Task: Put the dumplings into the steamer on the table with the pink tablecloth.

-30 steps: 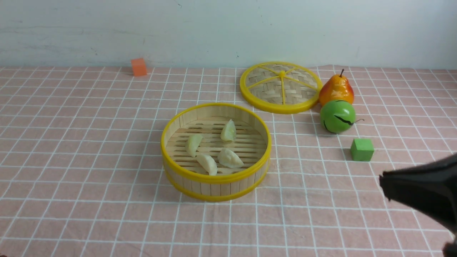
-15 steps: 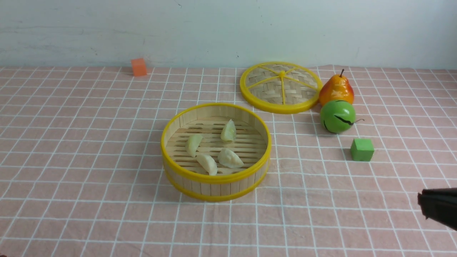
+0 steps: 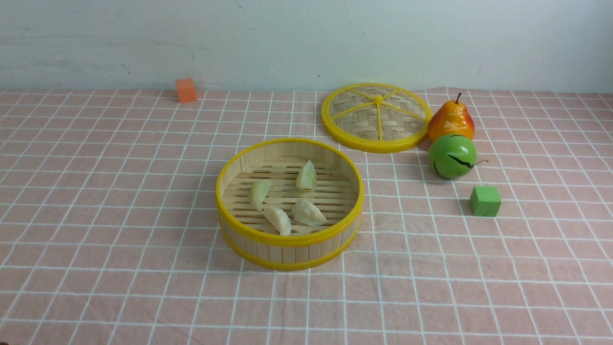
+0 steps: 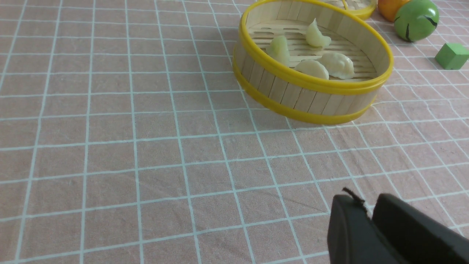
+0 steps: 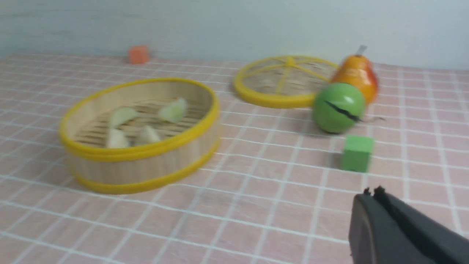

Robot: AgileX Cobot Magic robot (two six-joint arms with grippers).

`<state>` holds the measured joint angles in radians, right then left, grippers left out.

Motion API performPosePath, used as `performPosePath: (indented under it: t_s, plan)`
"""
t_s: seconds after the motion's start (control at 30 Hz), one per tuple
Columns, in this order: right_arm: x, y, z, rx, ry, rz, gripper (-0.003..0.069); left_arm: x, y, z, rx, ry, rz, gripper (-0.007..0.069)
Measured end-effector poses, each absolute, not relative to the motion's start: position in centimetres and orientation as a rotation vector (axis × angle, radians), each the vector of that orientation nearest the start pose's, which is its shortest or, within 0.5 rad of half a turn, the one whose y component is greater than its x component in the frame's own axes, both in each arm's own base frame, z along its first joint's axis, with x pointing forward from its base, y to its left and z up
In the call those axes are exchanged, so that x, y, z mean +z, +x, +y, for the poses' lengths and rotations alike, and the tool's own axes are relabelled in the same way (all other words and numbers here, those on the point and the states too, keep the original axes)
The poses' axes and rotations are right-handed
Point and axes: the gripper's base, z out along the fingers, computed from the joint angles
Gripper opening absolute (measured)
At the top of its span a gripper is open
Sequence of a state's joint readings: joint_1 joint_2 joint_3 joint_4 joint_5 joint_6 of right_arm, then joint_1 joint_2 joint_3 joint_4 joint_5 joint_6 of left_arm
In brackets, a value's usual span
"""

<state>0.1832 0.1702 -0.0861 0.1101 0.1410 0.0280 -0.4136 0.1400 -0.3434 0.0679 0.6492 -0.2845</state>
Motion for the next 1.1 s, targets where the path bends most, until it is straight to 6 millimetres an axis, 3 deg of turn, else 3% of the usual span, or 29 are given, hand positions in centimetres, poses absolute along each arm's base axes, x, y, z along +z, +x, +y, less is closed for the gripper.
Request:
performPosePath:
  t_s: [0.23, 1.1]
  plan:
    - [17.7, 5.4, -0.3, 0.085, 0.202, 1.829, -0.0021, 26.2, 4.3, -1.5, -0.390, 0.150, 1.942, 0.0092]
    - [17.4, 5.2, -0.4, 0.066, 0.217, 1.866, -0.0018, 26.2, 4.3, -1.4, -0.387, 0.150, 1.940, 0.0110]
